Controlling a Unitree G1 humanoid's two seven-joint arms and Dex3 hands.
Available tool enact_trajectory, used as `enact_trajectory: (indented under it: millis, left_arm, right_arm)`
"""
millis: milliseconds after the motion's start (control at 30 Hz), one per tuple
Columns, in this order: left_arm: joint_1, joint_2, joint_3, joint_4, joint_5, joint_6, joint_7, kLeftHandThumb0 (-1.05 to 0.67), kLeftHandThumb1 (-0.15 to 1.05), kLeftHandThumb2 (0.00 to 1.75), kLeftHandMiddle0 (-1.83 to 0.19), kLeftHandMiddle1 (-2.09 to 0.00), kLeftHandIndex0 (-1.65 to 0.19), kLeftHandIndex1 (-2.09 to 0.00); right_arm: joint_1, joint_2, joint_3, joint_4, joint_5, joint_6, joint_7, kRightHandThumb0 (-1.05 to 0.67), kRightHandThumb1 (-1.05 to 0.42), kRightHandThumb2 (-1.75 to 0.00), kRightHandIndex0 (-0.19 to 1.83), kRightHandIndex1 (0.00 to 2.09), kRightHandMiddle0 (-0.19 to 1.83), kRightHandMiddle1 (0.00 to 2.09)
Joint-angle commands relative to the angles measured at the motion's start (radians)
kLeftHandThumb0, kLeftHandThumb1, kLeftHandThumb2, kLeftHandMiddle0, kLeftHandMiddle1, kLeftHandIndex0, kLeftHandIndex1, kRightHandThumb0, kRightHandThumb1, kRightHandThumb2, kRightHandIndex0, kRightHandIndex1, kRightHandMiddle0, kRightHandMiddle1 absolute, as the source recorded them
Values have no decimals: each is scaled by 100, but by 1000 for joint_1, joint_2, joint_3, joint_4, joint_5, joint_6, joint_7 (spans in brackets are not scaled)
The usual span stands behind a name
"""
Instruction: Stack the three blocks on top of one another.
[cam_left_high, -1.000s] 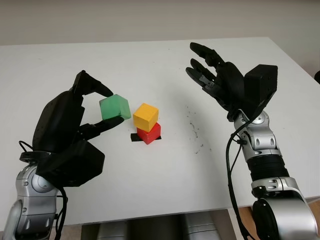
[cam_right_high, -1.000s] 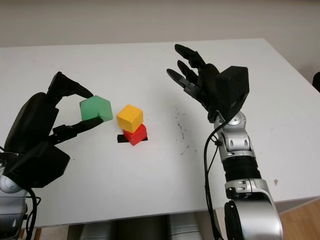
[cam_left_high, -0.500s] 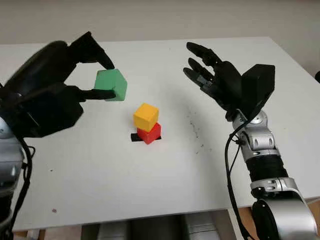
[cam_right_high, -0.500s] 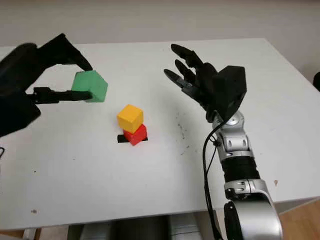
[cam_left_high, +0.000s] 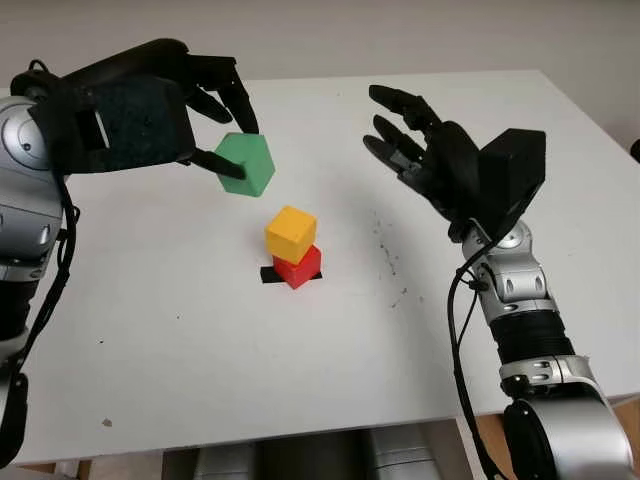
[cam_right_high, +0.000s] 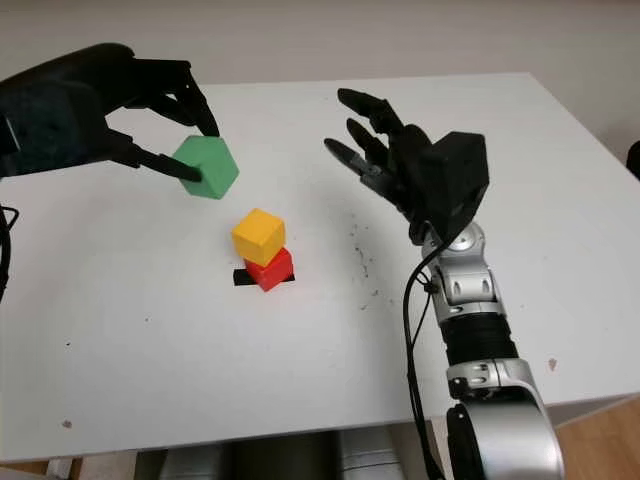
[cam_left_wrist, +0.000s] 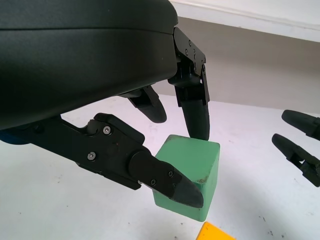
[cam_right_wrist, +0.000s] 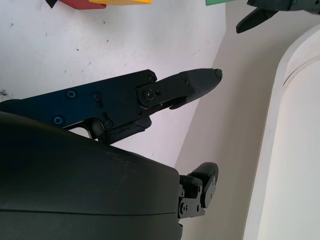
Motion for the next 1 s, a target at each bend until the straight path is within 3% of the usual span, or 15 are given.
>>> enact_trajectory:
  millis: [0,333,967]
  left_arm:
    - [-40,-14,-15,19,1,-5,-6,-44,96,5,-27,-67,-48,-155]
    - [-64,-49,-70,89,23,-90,-10,-45,99,6,-26,-66,-46,-154]
    - [-32,-85,-70,78,25,-148,-8,-47,100,6,-22,-68,-35,-172]
  right_arm:
    - [9,5,-3,-23,5,-2,-2,-63,-105,-7,20,7,0,58]
    - [13,7,-4,-20,10,-4,-2,-60,-105,-7,19,6,1,57]
    - [20,10,-4,-17,15,-25,-2,-62,-105,-7,20,6,0,65]
